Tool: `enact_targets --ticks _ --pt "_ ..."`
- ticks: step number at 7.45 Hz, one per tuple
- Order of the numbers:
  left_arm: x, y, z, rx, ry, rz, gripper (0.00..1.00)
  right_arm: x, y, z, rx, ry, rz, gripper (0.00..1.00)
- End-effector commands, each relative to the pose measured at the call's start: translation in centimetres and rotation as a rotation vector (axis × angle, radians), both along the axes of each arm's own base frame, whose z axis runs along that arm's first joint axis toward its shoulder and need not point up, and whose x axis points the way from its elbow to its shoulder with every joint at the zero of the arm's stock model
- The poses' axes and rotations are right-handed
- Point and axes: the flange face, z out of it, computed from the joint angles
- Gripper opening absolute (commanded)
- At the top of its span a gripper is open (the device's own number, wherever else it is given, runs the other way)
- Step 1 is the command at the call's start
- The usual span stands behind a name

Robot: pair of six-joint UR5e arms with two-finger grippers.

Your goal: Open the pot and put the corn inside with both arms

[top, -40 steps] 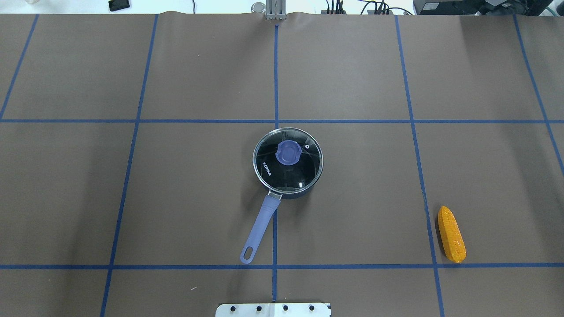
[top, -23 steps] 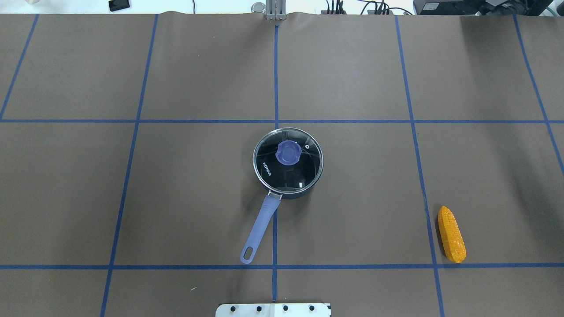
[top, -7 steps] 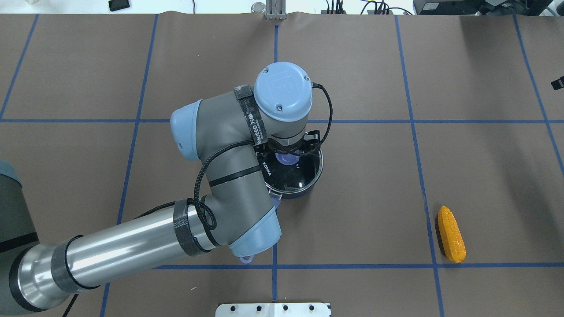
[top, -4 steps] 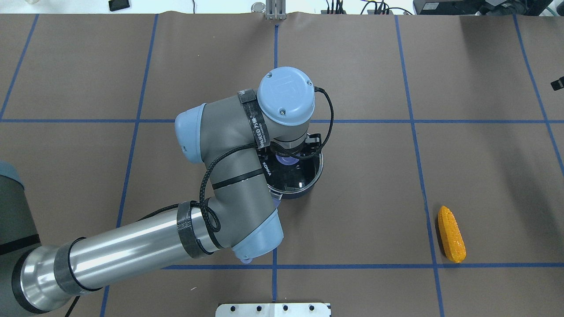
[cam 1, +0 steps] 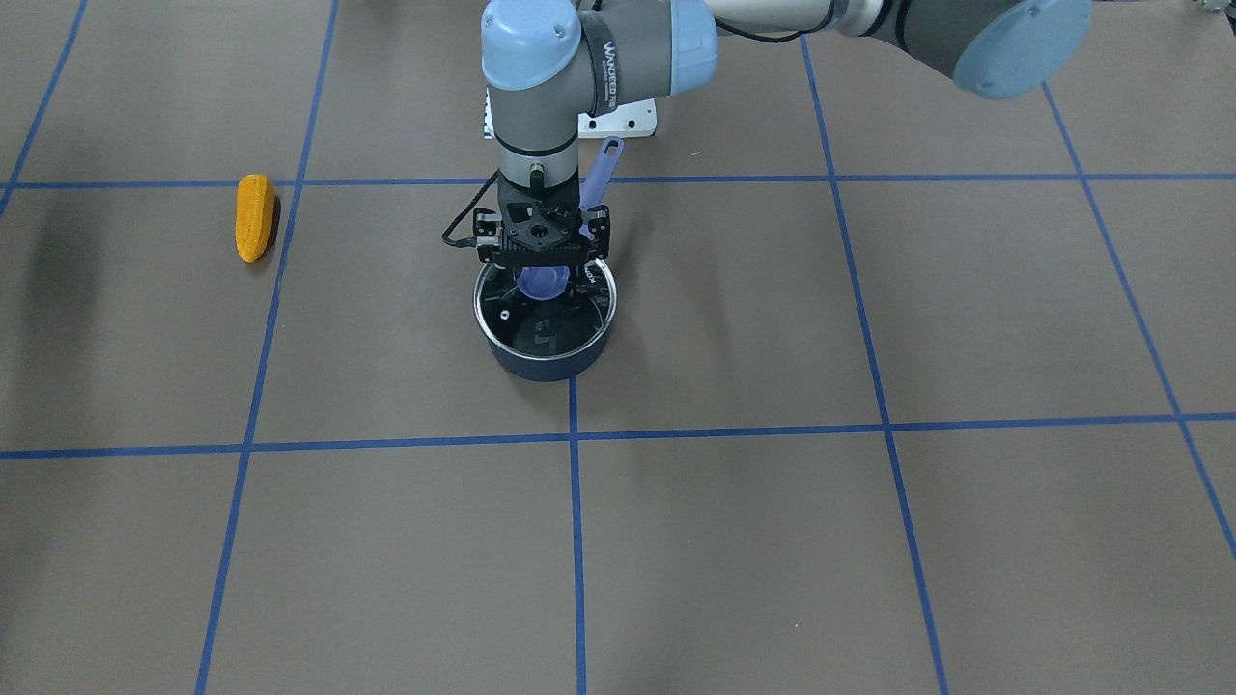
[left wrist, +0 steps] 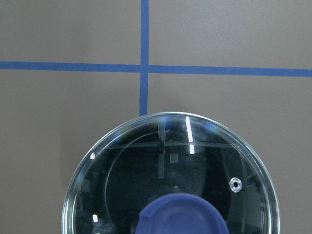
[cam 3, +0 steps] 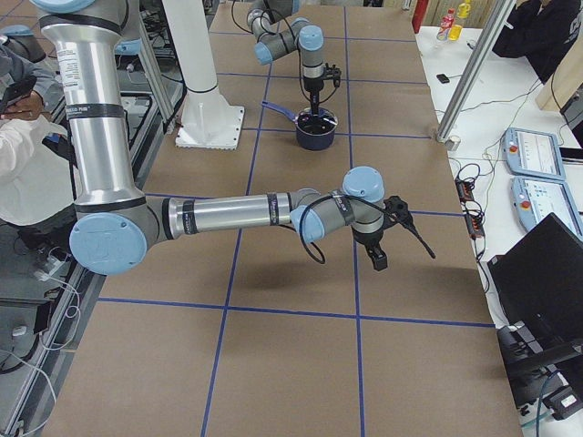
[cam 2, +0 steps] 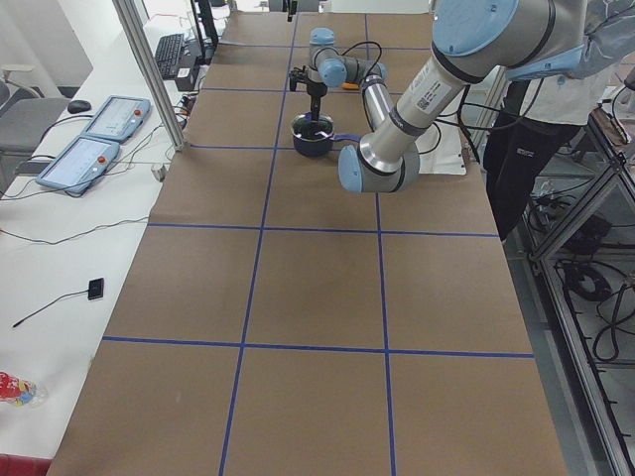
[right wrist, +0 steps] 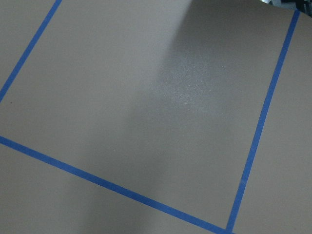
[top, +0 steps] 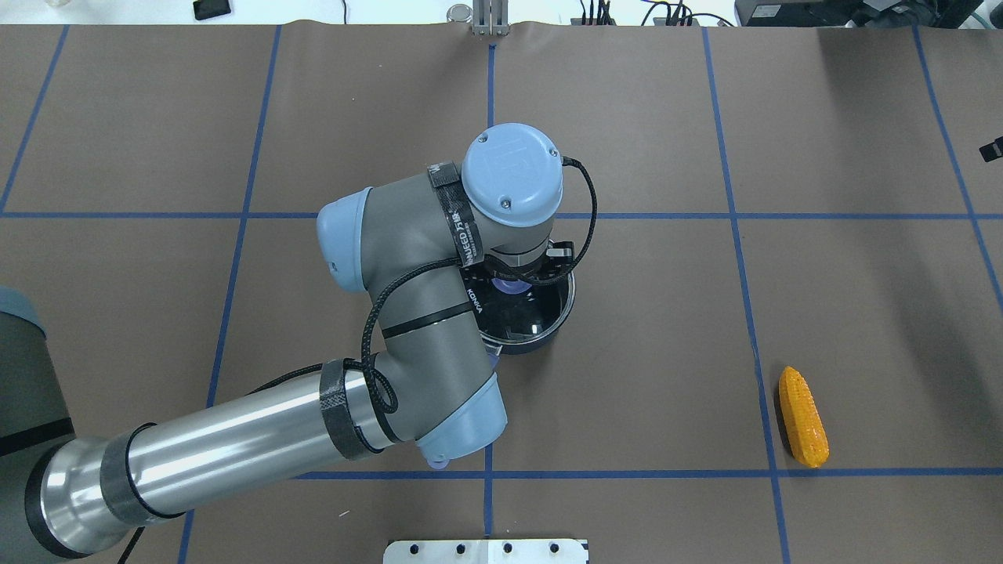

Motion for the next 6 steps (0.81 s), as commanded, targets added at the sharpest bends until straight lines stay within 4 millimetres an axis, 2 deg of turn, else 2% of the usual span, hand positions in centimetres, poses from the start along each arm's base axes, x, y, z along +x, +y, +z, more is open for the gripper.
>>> enact_targets --ticks 1,2,3,5,6 --pt "0.51 -0.32 0.39 0.009 0.009 0.002 0.73 0.00 0.00 0.03 -0.001 0.000 0.000 1.00" --pt "0.70 -0.29 0.51 0.010 0.009 0.004 0.73 0.00 0.00 0.03 -0.001 0.000 0.000 1.00" --pt "0.54 -0.33 0.28 0.012 0.013 0.003 0.67 -0.09 0.00 0.03 -0.001 0.000 -0.002 1.00" --pt "0.34 -0.23 0.12 0.017 0.016 0.005 0.36 -0.10 -0.06 -0.06 0.001 0.000 -0.002 1.00" --pt "0.17 -0.14 -0.09 0.019 0.020 0.005 0.29 -0.10 -0.06 -0.06 0.001 0.000 -0.002 1.00"
